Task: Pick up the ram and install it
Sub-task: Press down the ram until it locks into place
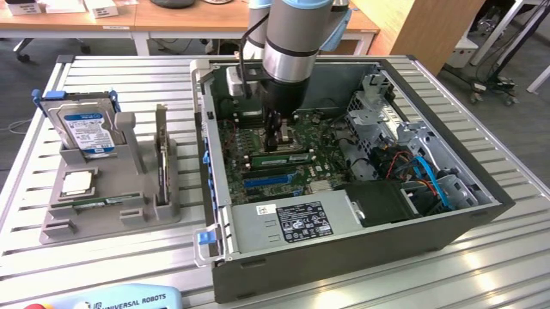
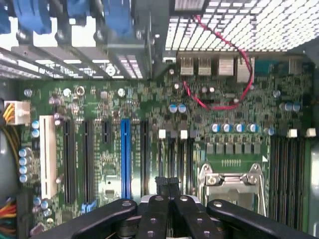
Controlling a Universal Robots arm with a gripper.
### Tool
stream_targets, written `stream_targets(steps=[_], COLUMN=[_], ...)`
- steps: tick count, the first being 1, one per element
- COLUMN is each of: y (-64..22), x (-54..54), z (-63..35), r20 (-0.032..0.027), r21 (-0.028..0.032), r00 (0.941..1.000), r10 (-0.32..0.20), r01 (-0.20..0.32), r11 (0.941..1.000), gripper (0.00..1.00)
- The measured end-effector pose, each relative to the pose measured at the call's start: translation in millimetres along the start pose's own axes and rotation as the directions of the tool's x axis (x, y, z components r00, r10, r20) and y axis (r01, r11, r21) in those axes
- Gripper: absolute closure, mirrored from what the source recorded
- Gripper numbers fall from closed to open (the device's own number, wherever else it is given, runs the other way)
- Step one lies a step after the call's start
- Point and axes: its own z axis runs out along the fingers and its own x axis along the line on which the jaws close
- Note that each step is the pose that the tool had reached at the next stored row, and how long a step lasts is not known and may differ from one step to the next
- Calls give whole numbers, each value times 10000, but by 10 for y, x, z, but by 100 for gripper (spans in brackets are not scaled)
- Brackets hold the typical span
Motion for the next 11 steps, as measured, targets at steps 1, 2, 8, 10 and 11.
stream_targets(steps=[1, 2, 8, 10, 11], y=[0, 0, -1, -1, -1], x=[0, 0, 1, 1, 1], z=[0, 0, 43, 43, 43], r20=[-1, -1, -1, -2, -3], r21=[1, 0, 0, -1, -1], r00=[10000, 10000, 10000, 10000, 10000], r10=[0, -1, -1, -1, -1], r01=[0, 1, 1, 1, 1], r11=[10000, 10000, 10000, 10000, 10000], gripper=[90, 90, 90, 90, 90])
